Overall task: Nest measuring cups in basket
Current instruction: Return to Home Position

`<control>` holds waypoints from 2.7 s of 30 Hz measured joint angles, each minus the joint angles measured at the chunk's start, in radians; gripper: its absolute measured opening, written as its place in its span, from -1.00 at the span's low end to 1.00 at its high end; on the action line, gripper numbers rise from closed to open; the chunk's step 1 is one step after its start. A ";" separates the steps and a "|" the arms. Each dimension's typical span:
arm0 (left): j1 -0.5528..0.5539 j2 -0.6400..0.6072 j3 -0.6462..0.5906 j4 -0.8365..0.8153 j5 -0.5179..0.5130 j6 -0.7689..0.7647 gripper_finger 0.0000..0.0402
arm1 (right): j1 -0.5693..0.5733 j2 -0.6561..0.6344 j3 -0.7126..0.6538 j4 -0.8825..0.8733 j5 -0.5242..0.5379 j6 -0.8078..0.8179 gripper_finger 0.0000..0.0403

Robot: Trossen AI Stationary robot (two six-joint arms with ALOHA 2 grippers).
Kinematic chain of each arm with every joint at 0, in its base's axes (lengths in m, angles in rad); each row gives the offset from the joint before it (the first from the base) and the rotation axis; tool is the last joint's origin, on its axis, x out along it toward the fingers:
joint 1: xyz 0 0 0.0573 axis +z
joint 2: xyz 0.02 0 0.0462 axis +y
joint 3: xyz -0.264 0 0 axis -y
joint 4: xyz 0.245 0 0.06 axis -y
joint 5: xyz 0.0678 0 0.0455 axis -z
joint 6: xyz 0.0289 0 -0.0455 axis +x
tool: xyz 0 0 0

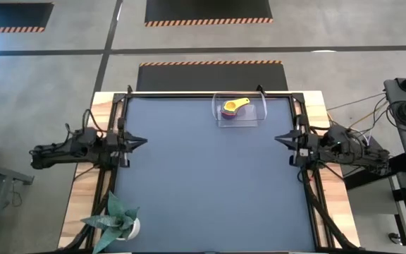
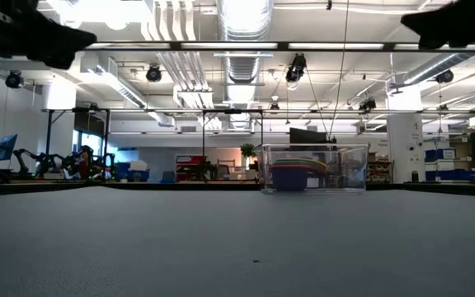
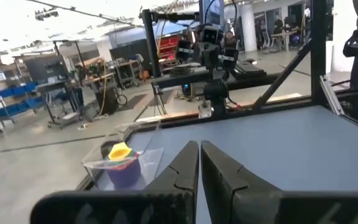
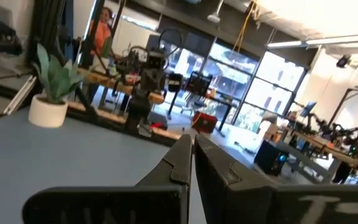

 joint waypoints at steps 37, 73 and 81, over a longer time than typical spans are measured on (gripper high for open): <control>0.000 0.021 -0.235 0.230 0.002 -0.018 -1.00 | 0.000 0.012 -0.250 0.191 0.054 0.136 -0.96; 0.000 0.021 -0.234 0.229 0.001 -0.018 -1.00 | 0.000 0.012 -0.251 0.190 0.053 0.090 -0.96; 0.000 0.021 -0.234 0.229 0.001 -0.019 -1.00 | 0.000 0.012 -0.251 0.190 0.053 0.090 -0.96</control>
